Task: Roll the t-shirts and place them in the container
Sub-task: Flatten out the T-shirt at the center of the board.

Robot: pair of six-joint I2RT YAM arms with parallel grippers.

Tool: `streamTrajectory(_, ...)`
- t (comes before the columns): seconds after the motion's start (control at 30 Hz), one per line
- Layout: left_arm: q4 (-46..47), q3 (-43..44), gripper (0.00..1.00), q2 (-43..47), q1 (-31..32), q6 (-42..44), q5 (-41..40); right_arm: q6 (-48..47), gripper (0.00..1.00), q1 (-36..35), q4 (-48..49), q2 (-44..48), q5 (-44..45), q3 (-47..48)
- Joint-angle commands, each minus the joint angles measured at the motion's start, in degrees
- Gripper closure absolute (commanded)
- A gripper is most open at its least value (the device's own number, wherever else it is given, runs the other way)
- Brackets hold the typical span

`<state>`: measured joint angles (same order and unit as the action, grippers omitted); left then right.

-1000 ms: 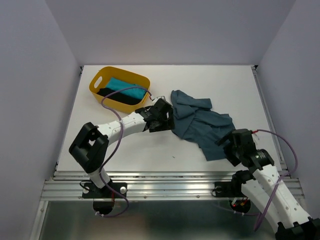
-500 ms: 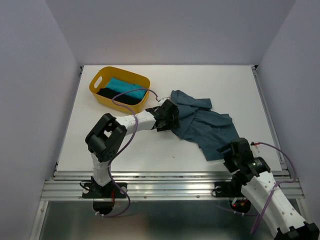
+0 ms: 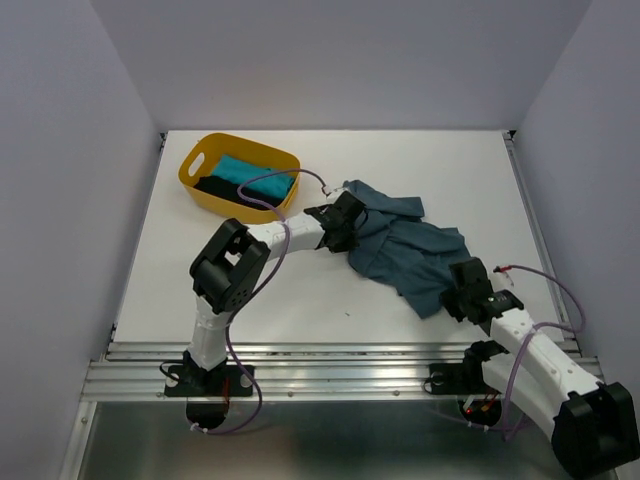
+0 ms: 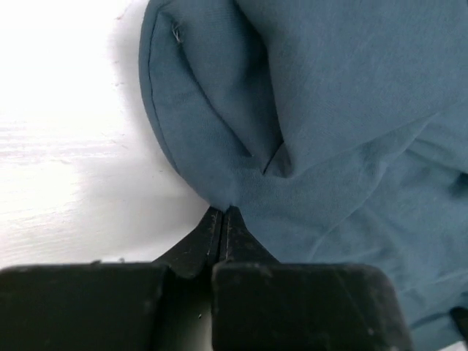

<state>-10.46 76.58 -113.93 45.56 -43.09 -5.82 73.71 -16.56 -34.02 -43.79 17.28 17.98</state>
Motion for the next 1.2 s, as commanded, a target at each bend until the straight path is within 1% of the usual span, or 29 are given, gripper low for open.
streamTrajectory(0.0, -5.3, 7.4, 1.00, 0.5, -1.1, 2.1, -2.3, -5.6, 0.99, 0.6, 2.5, -3.7, 6.9, 8.9)
streamTrajectory(0.13, -11.9, 15.0, 1.00, 2.9, -3.5, 5.1, -5.0, -13.1, 0.99, 2.9, 2.4, -6.8, 10.6, 20.0)
streamTrajectory(0.17, -12.7, 18.2, 1.00, 3.5, -4.1, 6.5, -5.2, -14.5, 0.99, 3.6, 2.5, -7.5, 11.1, 22.5)
streamTrajectory(0.2, -13.6, 20.3, 1.00, 4.1, -4.7, 7.2, -5.1, -17.3, 0.99, 4.3, 2.5, -9.3, 11.6, 28.2)
streamTrajectory(0.23, -14.8, 22.1, 1.00, 5.2, -5.1, 8.4, -5.2, -18.5, 0.99, 5.9, 2.5, -10.3, 11.6, 31.3)
streamTrajectory(0.27, -15.7, 26.5, 1.00, 5.6, -5.8, 10.1, -5.9, -19.7, 0.99, 6.5, 2.5, -11.2, 11.6, 34.5)
streamTrajectory(0.3, -16.6, 29.2, 1.00, 5.8, -6.3, 11.0, -6.5, -22.0, 0.99, 7.1, 2.5, -13.2, 11.4, 41.3)
streamTrajectory(0.33, -17.7, 31.9, 1.00, 6.0, -6.6, 11.8, -6.2, -23.2, 0.99, 7.7, 2.4, -14.2, 11.3, 44.9)
streamTrajectory(0.37, -20.1, 38.1, 1.00, 5.8, -7.5, 12.4, -6.0, -24.2, 0.99, 8.2, 2.5, -15.3, 11.3, 48.5)
streamTrajectory(0.4, -21.2, 41.3, 1.00, 5.7, -7.9, 13.2, -5.7, -25.2, 0.99, 8.2, 2.4, -16.2, 11.4, 52.1)
streamTrajectory(0.43, -22.2, 44.3, 1.00, 5.3, -8.4, 14.2, -5.1, -27.1, 0.99, 8.2, 2.4, -18.1, 11.7, 59.0)
streamTrajectory(0.47, -23.8, 49.5, 1.00, 5.3, -8.8, 14.5, -4.6, -28.0, 0.99, 8.2, 2.4, -18.9, 11.8, 62.3)
streamTrajectory(0.5, -24.4, 51.8, 1.00, 5.3, -9.7, 14.8, -4.1, -28.9, 0.99, 8.2, 2.4, -19.6, 11.8, 65.4)
streamTrajectory(0.53, -25.0, 53.4, 1.00, 5.8, -10.1, 15.1, -3.1, -30.5, 0.99, 8.2, 2.4, -20.4, 11.5, 70.7)
streamTrajectory(0.6, -24.9, 55.1, 1.00, 7.1, -10.8, 15.1, -2.0, -31.8, 0.99, 8.2, 2.2, -20.4, 10.9, 74.0)
streamTrajectory(0.67, -22.9, 53.0, 1.00, 10.5, -11.2, 15.2, -1.7, -33.0, 0.99, 8.2, 1.3, -19.7, 9.7, 75.7)
streamTrajectory(0.73, -21.3, 46.1, 1.00, 15.1, -11.2, 14.9, -0.9, -33.3, 0.99, 8.2, -0.9, -17.2, 8.8, 74.4)
streamTrajectory(0.77, -18.9, 39.0, 1.00, 16.7, -11.2, 14.1, -0.2, -33.1, 0.99, 8.2, -1.8, -16.0, 8.5, 70.9)
streamTrajectory(0.8, -17.8, 34.7, 1.00, 18.7, -11.1, 13.6, 0.8, -33.1, 0.99, 8.2, -2.6, -14.3, 8.2, 68.4)
streamTrajectory(0.83, -15.0, 30.6, 1.00, 22.7, -10.8, 13.0, 2.8, -32.7, 0.99, 8.2, -4.5, -10.4, 7.5, 65.6)
streamTrajectory(0.87, -13.4, 21.1, 1.00, 24.7, -10.4, 11.6, 3.5, -32.1, 0.99, 8.2, -5.7, -8.1, 7.2, 59.7)
streamTrajectory(0.9, -12.0, 16.1, 1.00, 27.0, -10.0, 10.7, 5.1, -30.7, 0.99, 8.2, -8.7, -3.6, 6.2, 56.5)
streamTrajectory(0.93, -10.3, 11.5, 1.00, 31.2, -9.3, 9.8, 5.6, -29.4, 0.99, 8.2, -10.4, -1.2, 5.4, 53.2)
streamTrajectory(0.97, -8.2, 6.9, 1.00, 32.8, -8.2, 8.8, 5.5, -27.8, 0.99, 8.2, -12.5, 1.1, 4.6, 50.0)
streamTrajectory(1.0, -7.8, -0.4, 0.94, 34.4, -5.4, 7.9, 5.3, -26.5, 0.99, 8.2, -14.2, 3.3, 3.5, 46.8)
streamTrajectory(1.03, -7.7, -5.9, 0.71, 36.7, -3.0, 6.3, 4.8, -23.0, 0.99, 8.2, -17.3, 7.9, 1.1, 40.6)
streamTrajectory(1.1, -8.5, -10.0, 0.43, 38.3, -2.1, 4.8, 4.3, -18.9, 0.97, 8.2, -20.0, 12.2, -1.5, 35.4)
streamTrajectory(1.13, -9.3, -11.3, 0.33, 39.0, -1.2, 3.6, 3.5, -15.5, 0.94, 8.2, -21.5, 14.0, -4.9, 31.0)
streamTrajectory(1.17, -11.1, -12.9, 0.17, 40.0, -1.0, 3.1, 2.8, -13.9, 0.71, 8.2, -22.0, 17.0, -6.4, 29.2)
